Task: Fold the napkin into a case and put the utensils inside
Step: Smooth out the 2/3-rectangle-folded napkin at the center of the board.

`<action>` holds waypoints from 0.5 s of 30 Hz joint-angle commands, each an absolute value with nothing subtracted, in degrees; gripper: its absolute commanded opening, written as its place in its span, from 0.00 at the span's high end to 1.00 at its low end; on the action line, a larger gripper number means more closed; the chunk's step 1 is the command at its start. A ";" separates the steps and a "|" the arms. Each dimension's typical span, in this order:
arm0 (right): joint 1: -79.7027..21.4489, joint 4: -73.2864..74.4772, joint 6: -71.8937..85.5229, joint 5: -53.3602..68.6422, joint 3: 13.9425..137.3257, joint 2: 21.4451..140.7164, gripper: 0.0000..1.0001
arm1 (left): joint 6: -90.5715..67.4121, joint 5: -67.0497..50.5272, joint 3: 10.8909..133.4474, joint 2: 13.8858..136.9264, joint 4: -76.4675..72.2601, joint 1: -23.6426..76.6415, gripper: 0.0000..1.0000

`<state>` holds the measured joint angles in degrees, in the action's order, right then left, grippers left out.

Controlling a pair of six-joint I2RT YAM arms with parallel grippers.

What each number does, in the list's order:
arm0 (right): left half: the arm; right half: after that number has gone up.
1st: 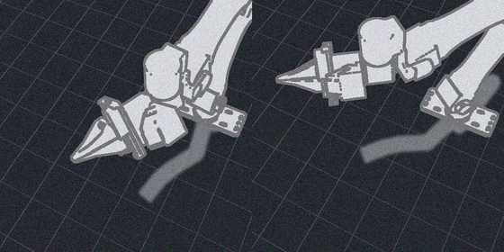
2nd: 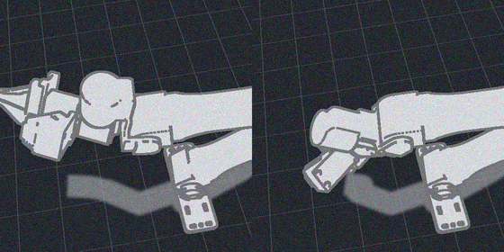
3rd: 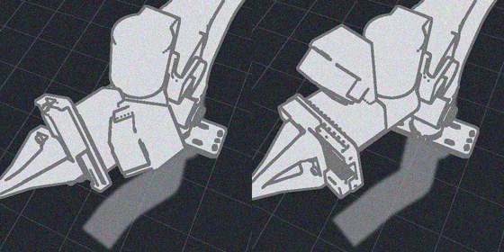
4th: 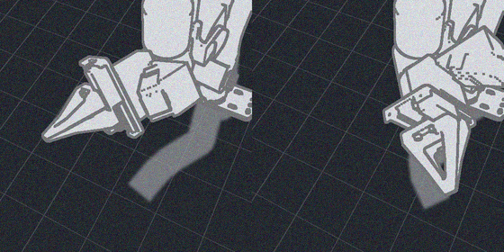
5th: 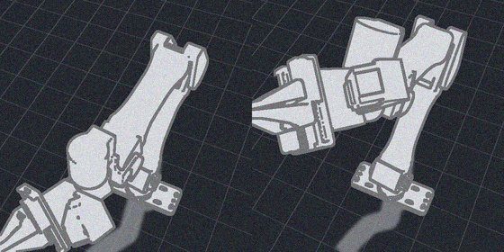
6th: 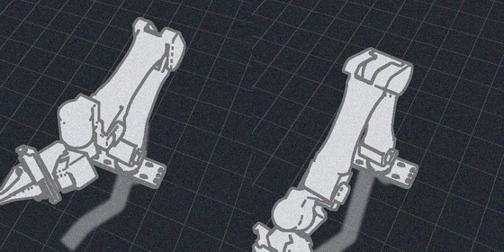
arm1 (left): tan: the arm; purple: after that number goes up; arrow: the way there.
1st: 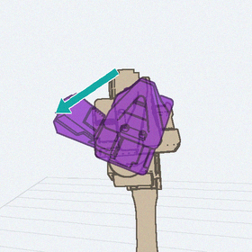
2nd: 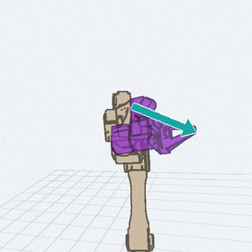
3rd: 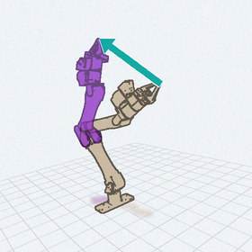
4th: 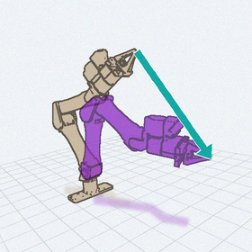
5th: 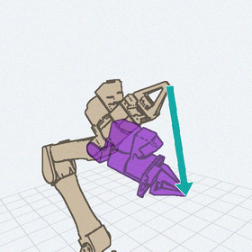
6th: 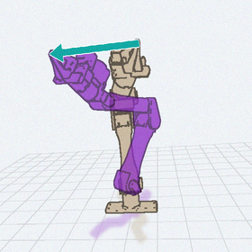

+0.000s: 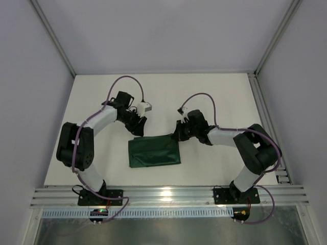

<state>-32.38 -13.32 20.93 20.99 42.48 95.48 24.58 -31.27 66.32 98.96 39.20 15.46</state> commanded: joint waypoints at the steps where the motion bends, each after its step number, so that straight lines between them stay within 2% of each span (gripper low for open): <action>1: -31.82 -16.26 20.91 22.24 42.54 93.87 0.96 | 25.31 -33.84 68.82 96.68 36.66 20.82 0.53; 5: -31.64 -17.49 21.27 23.46 41.31 93.08 0.96 | 25.66 -33.75 70.48 99.40 33.14 27.67 0.45; 9: -31.64 -19.15 20.57 24.95 40.61 93.16 0.96 | 23.91 -34.10 72.42 103.09 27.26 31.55 0.46; 15: -31.55 -22.67 21.01 25.49 38.76 92.73 0.96 | 24.35 -40.60 73.57 106.43 20.83 31.99 0.44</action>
<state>-31.73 -17.98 21.15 24.25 39.66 95.46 24.25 -36.05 71.53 105.43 26.70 32.29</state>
